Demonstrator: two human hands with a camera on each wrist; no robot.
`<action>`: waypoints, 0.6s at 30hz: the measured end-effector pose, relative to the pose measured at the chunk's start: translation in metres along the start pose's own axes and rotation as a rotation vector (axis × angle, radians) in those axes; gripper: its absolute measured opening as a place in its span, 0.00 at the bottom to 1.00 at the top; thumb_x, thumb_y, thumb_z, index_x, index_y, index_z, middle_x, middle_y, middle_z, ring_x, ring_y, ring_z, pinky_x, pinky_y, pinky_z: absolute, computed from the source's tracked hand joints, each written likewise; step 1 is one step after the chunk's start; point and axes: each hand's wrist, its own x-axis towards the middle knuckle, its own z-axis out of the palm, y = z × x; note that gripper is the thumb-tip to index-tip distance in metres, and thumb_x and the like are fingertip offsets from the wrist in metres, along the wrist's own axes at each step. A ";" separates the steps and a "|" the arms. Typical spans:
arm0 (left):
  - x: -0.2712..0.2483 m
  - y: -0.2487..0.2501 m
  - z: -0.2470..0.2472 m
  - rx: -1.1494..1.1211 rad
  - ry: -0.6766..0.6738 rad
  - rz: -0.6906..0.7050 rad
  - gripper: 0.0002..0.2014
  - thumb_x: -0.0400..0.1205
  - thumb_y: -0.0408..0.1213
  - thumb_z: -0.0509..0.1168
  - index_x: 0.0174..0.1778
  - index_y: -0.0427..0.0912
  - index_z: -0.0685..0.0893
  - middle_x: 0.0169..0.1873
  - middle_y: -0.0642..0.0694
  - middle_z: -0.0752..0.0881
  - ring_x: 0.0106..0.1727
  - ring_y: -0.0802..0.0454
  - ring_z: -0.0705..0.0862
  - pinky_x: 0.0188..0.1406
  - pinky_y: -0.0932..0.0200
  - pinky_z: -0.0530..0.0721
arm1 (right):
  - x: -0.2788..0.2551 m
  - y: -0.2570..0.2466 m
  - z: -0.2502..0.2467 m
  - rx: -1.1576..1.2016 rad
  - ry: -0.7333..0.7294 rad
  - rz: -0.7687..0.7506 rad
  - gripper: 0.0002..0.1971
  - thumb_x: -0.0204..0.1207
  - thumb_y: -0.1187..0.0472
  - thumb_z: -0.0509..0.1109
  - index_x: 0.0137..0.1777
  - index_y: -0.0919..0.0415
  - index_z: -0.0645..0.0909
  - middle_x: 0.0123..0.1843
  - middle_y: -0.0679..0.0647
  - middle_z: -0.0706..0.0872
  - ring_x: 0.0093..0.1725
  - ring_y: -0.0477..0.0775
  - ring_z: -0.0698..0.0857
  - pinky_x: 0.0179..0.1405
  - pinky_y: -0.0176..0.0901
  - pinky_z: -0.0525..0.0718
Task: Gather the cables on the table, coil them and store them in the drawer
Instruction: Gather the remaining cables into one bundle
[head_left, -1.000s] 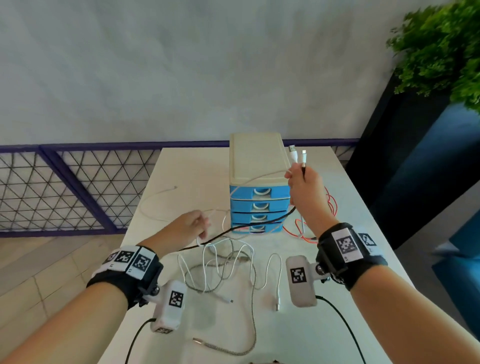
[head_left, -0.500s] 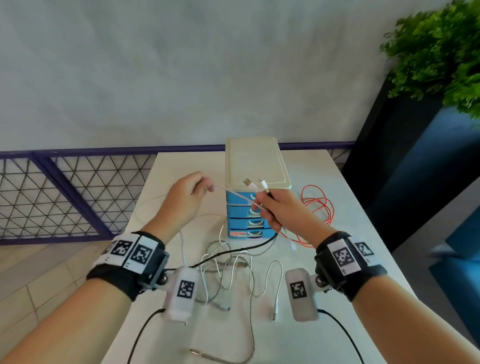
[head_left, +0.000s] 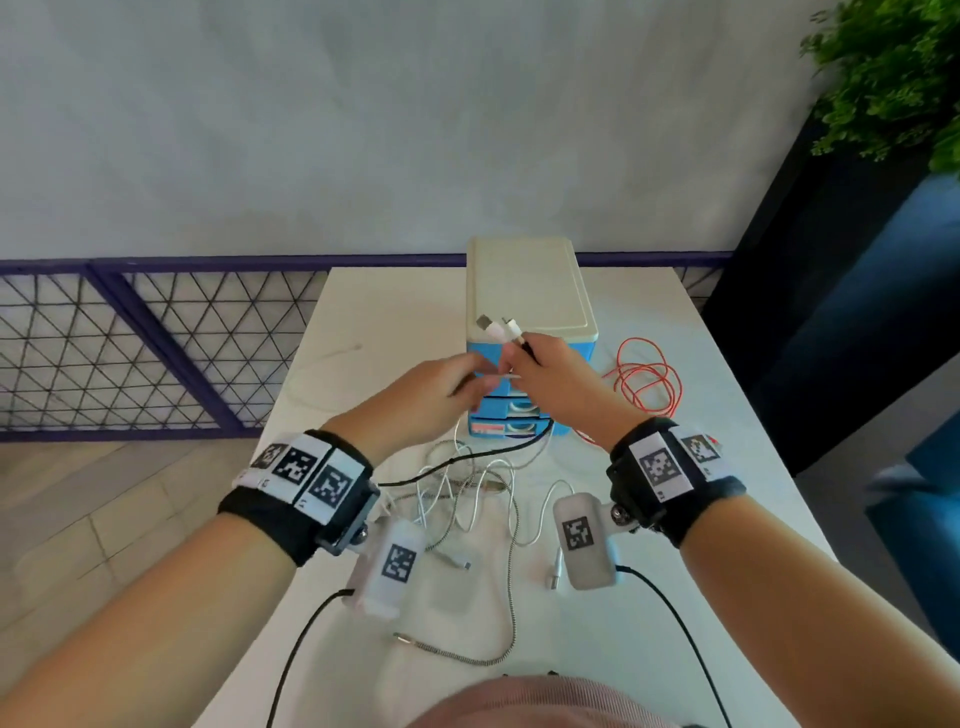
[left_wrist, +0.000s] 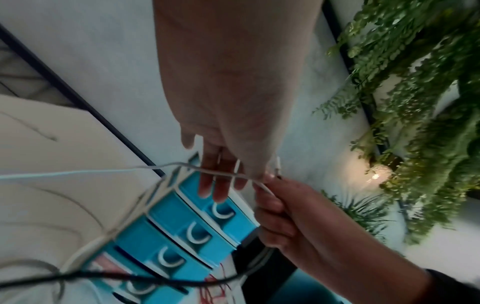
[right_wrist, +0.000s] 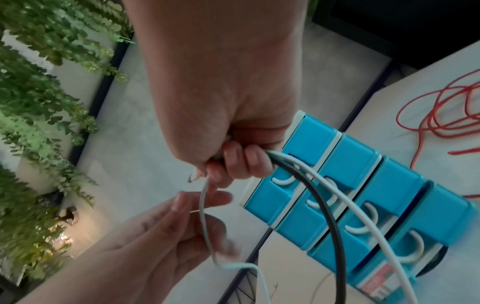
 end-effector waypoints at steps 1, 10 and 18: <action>0.000 0.004 0.001 -0.019 0.016 0.003 0.13 0.87 0.44 0.54 0.52 0.44 0.83 0.35 0.54 0.84 0.37 0.55 0.80 0.40 0.57 0.74 | 0.002 0.000 0.001 0.078 0.034 0.016 0.15 0.86 0.58 0.56 0.36 0.55 0.75 0.28 0.49 0.76 0.25 0.46 0.73 0.20 0.32 0.70; -0.003 0.010 0.005 -0.435 0.228 -0.118 0.14 0.88 0.39 0.48 0.41 0.40 0.73 0.24 0.49 0.74 0.18 0.60 0.71 0.29 0.53 0.80 | -0.007 0.006 -0.003 0.807 0.114 0.190 0.15 0.89 0.56 0.50 0.48 0.63 0.74 0.44 0.61 0.91 0.38 0.55 0.91 0.38 0.46 0.90; -0.003 0.030 0.022 -0.456 0.150 -0.085 0.14 0.88 0.46 0.50 0.49 0.47 0.79 0.35 0.42 0.83 0.34 0.48 0.84 0.37 0.45 0.90 | -0.010 -0.009 0.020 0.798 0.023 0.056 0.18 0.88 0.55 0.53 0.56 0.66 0.82 0.52 0.65 0.88 0.32 0.65 0.84 0.26 0.50 0.83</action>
